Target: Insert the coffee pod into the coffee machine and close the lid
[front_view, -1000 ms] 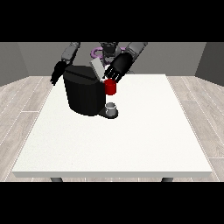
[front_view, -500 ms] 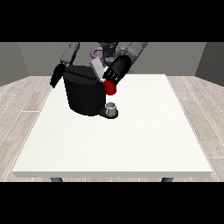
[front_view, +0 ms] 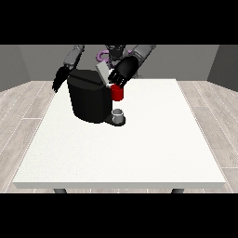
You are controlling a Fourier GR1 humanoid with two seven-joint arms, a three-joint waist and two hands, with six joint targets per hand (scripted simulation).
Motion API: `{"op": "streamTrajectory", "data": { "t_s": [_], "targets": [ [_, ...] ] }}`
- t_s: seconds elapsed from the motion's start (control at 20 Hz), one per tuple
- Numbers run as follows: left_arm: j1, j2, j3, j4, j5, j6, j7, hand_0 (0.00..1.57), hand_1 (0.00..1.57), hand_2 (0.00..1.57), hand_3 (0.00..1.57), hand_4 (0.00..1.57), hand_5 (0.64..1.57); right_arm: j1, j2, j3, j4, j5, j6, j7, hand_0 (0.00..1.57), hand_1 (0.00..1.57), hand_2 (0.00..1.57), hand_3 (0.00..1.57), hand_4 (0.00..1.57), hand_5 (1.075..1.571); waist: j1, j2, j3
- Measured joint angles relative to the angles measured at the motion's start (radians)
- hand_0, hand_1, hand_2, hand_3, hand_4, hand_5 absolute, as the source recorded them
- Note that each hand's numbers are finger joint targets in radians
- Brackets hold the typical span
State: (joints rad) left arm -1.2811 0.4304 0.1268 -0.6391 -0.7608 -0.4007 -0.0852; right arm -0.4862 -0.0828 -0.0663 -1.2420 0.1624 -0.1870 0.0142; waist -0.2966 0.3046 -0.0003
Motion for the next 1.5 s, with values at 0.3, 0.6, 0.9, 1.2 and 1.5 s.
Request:
{"op": "streamTrajectory", "data": {
  "t_s": [0.3,0.6,0.9,1.2,1.5],
  "targets": [
    [-0.007,0.031,-0.009,-0.001,-0.028,0.032,-0.024,1.22,1.22,1.23,1.10,0.00,1.571,0.003,-0.003,-0.003,-0.010,-0.005,0.003,-0.010,0.00,0.00,0.00,0.00,0.00,1.571,-0.013,0.020,0.0004],
    [0.013,0.037,-0.051,-0.005,-0.082,0.078,-0.062,1.17,1.17,1.17,1.02,0.00,1.571,0.006,0.003,-0.003,-0.014,0.000,-0.012,-0.019,0.00,0.00,0.00,0.00,0.00,1.571,-0.012,0.035,0.0009],
    [0.026,0.048,-0.044,0.010,-0.090,0.102,-0.096,1.11,1.11,1.12,0.97,0.00,1.571,0.011,0.004,0.003,-0.026,0.006,-0.015,-0.003,0.00,0.00,0.00,0.00,0.04,1.571,-0.013,0.039,0.0011],
    [-0.008,0.053,-0.022,0.008,-0.081,0.115,-0.116,1.25,1.25,1.21,0.95,0.00,1.571,-0.010,-0.001,0.002,-0.019,0.009,-0.013,-0.005,0.00,0.00,0.00,0.00,0.00,1.571,-0.018,0.061,0.0006],
    [-0.013,0.076,-0.007,0.015,-0.081,0.134,-0.154,1.25,1.25,1.22,0.94,0.00,1.571,-0.014,-0.009,0.012,-0.031,0.021,-0.008,0.003,0.00,0.00,0.00,0.00,0.11,1.571,-0.030,0.076,0.0012]
  ]
}}
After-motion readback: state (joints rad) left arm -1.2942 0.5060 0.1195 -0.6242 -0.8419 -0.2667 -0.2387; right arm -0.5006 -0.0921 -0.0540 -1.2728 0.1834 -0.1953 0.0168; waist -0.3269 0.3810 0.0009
